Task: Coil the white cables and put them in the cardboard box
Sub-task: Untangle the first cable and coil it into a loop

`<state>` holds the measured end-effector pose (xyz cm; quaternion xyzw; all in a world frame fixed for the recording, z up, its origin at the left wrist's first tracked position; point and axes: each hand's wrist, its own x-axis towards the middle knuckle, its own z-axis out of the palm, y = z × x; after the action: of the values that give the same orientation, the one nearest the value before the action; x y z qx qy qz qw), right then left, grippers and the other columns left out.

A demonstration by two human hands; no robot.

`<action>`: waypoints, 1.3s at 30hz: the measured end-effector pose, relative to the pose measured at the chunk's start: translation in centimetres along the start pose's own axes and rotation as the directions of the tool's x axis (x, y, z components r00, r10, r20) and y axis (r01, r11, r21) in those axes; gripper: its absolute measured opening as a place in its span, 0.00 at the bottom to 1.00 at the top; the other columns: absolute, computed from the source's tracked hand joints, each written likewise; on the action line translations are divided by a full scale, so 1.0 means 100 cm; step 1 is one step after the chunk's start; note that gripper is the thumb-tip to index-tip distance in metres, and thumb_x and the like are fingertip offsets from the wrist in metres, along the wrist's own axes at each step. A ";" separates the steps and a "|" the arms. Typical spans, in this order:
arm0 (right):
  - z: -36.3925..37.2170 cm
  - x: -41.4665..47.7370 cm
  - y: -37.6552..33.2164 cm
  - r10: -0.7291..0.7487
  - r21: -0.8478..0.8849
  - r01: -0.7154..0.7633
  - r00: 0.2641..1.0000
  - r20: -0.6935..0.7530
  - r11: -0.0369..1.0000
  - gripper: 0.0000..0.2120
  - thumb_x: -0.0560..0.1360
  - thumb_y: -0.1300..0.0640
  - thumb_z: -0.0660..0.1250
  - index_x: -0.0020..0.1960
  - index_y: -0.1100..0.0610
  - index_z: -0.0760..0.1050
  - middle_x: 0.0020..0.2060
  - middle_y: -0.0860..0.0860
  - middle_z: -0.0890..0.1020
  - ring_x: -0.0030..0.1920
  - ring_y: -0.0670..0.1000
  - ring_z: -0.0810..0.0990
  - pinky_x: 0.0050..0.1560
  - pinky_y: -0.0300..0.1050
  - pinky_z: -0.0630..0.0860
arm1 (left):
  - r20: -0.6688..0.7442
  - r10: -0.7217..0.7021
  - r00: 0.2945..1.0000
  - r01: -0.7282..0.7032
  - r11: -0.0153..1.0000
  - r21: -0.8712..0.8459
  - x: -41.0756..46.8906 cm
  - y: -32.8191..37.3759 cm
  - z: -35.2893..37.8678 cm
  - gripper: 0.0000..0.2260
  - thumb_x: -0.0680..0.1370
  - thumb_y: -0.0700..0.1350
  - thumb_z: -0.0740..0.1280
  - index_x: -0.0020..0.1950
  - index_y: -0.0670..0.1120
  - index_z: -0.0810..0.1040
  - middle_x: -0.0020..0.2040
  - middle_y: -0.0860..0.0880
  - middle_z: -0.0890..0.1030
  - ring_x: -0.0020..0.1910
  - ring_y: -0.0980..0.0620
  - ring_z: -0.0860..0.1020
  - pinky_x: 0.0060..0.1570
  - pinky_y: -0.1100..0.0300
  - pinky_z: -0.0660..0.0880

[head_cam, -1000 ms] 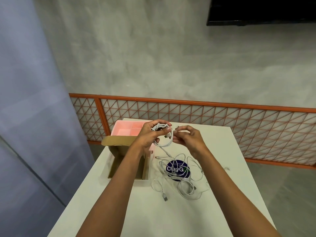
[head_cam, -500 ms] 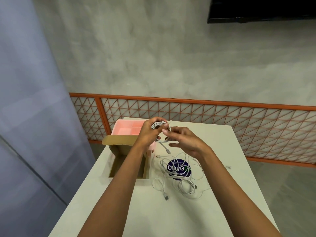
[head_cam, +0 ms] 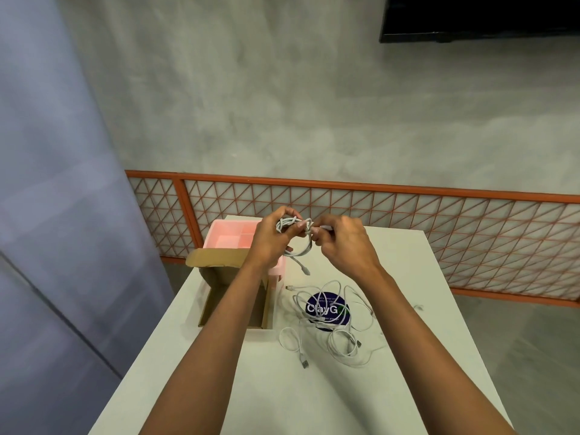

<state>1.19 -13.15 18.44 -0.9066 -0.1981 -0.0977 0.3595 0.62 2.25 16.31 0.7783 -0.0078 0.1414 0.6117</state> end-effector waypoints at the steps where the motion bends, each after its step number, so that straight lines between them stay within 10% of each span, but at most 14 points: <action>1: -0.001 -0.001 0.000 -0.007 0.027 0.007 1.000 0.000 1.000 0.06 0.76 0.54 0.64 0.47 0.51 0.80 0.38 0.53 0.84 0.41 0.54 0.83 0.44 0.52 0.80 | -0.012 0.011 1.000 -0.010 0.999 0.032 0.000 0.000 0.000 0.06 0.76 0.41 0.69 0.51 0.43 0.76 0.42 0.49 0.82 0.39 0.60 0.82 0.32 0.60 0.76; 9: -0.020 -0.011 -0.011 -0.107 0.227 0.097 0.994 0.031 0.969 0.06 0.78 0.61 0.65 0.46 0.58 0.81 0.35 0.49 0.85 0.36 0.40 0.83 0.38 0.25 0.73 | -0.121 0.069 0.990 -0.059 0.995 0.086 -0.003 0.003 0.002 0.05 0.76 0.41 0.69 0.50 0.45 0.74 0.43 0.50 0.81 0.38 0.62 0.81 0.27 0.66 0.75; 22: -0.016 -0.007 0.029 0.266 0.855 -0.373 0.920 0.289 0.361 0.09 0.80 0.61 0.59 0.46 0.58 0.77 0.39 0.51 0.80 0.39 0.47 0.76 0.47 0.40 0.74 | 0.114 -0.074 0.991 0.114 0.914 -0.390 -0.007 0.017 0.006 0.11 0.71 0.30 0.70 0.49 0.43 0.75 0.44 0.45 0.81 0.41 0.51 0.82 0.32 0.60 0.79; 26: -0.001 -0.010 0.038 0.321 0.816 -0.385 0.911 0.259 0.432 0.07 0.78 0.59 0.64 0.50 0.56 0.80 0.43 0.48 0.81 0.44 0.47 0.76 0.48 0.40 0.72 | 0.077 -0.083 0.994 0.105 0.927 -0.359 -0.007 0.016 0.007 0.14 0.69 0.29 0.71 0.47 0.44 0.75 0.43 0.45 0.81 0.40 0.52 0.82 0.31 0.61 0.79; 33: 0.012 -0.013 0.041 0.253 0.534 -0.116 0.948 -0.191 0.837 0.07 0.73 0.63 0.71 0.49 0.58 0.84 0.44 0.53 0.82 0.42 0.45 0.79 0.44 0.29 0.73 | 0.058 -0.088 0.994 0.102 0.948 -0.301 -0.004 0.014 0.008 0.15 0.68 0.28 0.72 0.46 0.44 0.73 0.41 0.46 0.80 0.35 0.55 0.81 0.32 0.59 0.81; 39: 0.020 -0.010 0.033 0.259 0.520 -0.203 0.965 -0.036 0.829 0.07 0.76 0.58 0.67 0.47 0.57 0.83 0.40 0.52 0.86 0.44 0.48 0.84 0.54 0.48 0.80 | 0.029 -0.070 0.997 0.075 0.962 -0.262 -0.002 0.015 0.010 0.16 0.69 0.28 0.72 0.46 0.45 0.72 0.43 0.45 0.80 0.39 0.52 0.80 0.31 0.59 0.80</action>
<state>1.76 -14.29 14.67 -0.7890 -0.0866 -0.0448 0.6066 0.36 0.92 17.48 0.6914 -0.0040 0.1093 0.7142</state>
